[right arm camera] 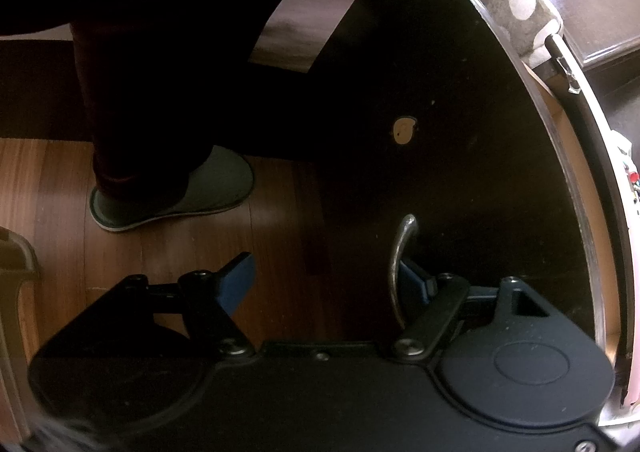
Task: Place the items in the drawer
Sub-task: 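Move the left tool to the red marker on the nightstand and grasp it, then lower the red marker into the drawer and release it from the left tool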
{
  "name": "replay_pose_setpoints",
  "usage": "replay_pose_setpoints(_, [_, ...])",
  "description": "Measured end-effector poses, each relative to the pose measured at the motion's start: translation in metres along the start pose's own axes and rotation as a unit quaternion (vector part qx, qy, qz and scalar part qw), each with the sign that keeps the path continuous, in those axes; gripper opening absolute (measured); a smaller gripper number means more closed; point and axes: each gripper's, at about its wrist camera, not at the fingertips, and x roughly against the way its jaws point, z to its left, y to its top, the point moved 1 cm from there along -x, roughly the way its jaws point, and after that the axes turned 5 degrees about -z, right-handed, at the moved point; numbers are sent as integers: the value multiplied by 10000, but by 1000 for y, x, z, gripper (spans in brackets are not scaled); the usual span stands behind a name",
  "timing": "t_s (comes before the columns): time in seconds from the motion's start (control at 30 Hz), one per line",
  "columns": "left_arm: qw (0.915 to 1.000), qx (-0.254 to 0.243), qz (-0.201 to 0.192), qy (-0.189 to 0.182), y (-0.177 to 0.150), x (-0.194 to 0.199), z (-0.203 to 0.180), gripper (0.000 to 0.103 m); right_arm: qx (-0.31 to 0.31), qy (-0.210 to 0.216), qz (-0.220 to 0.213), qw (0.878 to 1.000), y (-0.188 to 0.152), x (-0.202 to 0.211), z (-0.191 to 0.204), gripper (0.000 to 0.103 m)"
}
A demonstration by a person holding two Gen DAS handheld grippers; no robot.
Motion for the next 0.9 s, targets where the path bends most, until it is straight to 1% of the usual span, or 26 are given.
replay_pose_setpoints(0.2, [9994,189,-144,-241,-27,61,-18,16,22,0,9,10000,0,-1,0,78])
replay_pose_setpoints(0.27, [9991,241,-118,-340,-41,79,-25,16,31,0,12,10000,0,-1,0,78])
replay_pose_setpoints(0.33, [9988,217,-12,-437,-57,93,-35,16,36,4,17,10000,0,-1,0,78])
replay_pose_setpoints(0.5, [9961,275,531,-647,-110,106,-57,16,46,10,23,10000,0,-2,0,78])
replay_pose_setpoints(0.6, [9929,310,855,-772,-141,113,-70,16,52,6,22,10000,-1,-2,0,78])
replay_pose_setpoints(0.63, [9911,311,1019,-801,-152,113,-74,16,49,4,24,10000,-1,-2,0,78])
replay_pose_setpoints(0.7, [9855,236,1488,-781,-173,99,-82,16,48,-2,29,10000,0,-2,0,78])
replay_pose_setpoints(0.8, [9751,209,2063,-792,-196,77,-92,16,45,-4,36,10000,0,-3,0,78])
replay_pose_setpoints(0.87, [9704,23,2310,-710,-204,60,-100,16,47,-5,36,10000,0,-3,0,79])
replay_pose_setpoints(0.9, [9680,11,2404,-717,-207,52,-103,16,50,-5,35,10000,0,-3,1,79])
